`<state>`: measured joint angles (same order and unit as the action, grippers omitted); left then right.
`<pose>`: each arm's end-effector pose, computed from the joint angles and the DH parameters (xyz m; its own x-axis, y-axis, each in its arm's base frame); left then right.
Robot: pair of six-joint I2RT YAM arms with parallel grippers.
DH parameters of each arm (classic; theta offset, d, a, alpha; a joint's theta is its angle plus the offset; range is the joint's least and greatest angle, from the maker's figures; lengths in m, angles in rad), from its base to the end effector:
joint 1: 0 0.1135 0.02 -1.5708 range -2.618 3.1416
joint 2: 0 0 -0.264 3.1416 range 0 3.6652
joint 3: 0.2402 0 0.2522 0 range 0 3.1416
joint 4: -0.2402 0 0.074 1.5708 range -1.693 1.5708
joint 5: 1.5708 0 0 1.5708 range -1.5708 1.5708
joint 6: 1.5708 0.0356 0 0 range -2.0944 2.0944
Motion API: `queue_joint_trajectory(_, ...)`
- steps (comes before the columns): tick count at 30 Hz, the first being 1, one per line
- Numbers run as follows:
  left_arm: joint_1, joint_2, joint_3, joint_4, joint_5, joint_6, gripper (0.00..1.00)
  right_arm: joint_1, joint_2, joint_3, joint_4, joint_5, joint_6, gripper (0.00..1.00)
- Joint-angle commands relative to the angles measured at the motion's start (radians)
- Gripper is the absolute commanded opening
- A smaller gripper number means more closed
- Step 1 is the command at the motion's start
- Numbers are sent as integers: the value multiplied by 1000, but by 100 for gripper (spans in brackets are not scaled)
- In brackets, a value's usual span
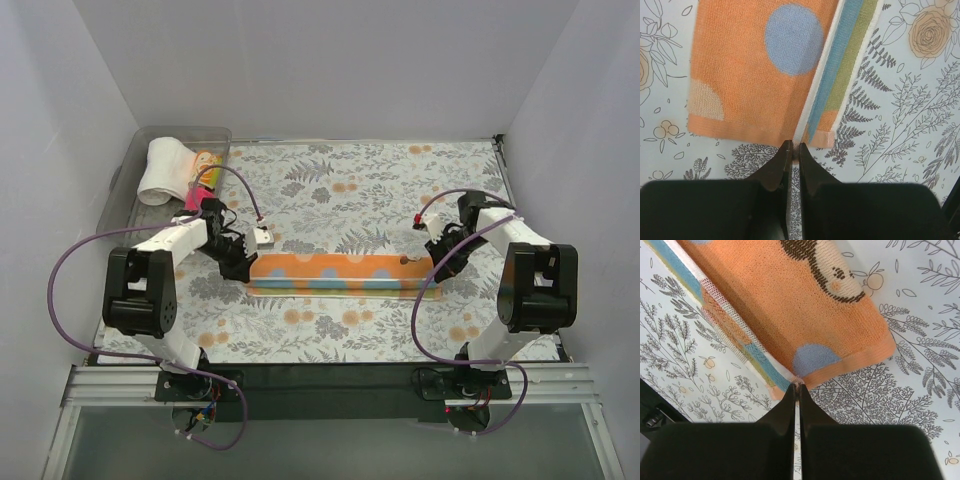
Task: Roll the towels
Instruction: Fold the towel
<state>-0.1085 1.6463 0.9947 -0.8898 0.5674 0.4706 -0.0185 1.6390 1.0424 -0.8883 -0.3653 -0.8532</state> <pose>0.2704 -0.0487 0.1719 -0.8371 0.4758 -0.2698 0.5460 0.6966 -0.4655 0.2837 0.0075 0.1820 -0.6450 -0.6919 -0.3246 -0.7593 0.6284 0.1694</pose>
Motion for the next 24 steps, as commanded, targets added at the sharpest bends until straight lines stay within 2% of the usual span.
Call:
queue_joint_trajectory(1,10,-10,-11,18,-72,8,0,-8,-7,-8,-8,75,-40,1)
queue_joint_trajectory(3,9,-14,4,-3,-66,17,4,-8,-22,-7,-30,77,-46,5)
queue_joint_trajectory(4,9,-19,13,-23,-60,28,19,-8,-30,-4,-44,77,-59,17)
queue_joint_trajectory(5,10,-26,25,-73,-43,39,24,-9,-42,10,-64,78,-70,26)
queue_joint_trajectory(6,10,-51,57,-101,-31,62,29,-11,-77,16,-99,72,-79,42)
queue_joint_trajectory(7,12,-71,70,-127,-20,77,35,-12,-100,25,-115,66,-99,47)
queue_joint_trajectory(9,12,-132,93,-190,9,105,36,-14,-158,57,-138,45,-115,52)
queue_joint_trajectory(12,12,-169,113,-222,23,117,37,-12,-171,115,-173,16,-112,52)
queue_joint_trajectory(16,12,-148,139,-213,32,63,36,-12,-119,183,-196,-37,-67,46)
queue_joint_trajectory(21,6,-85,136,-57,12,-143,26,17,-5,208,-153,-63,25,32)
queue_joint_trajectory(23,-5,-62,116,9,0,-209,24,17,24,171,-82,-43,55,31)
queue_joint_trajectory(24,-11,-56,107,32,-9,-233,23,56,33,156,-58,-18,74,29)
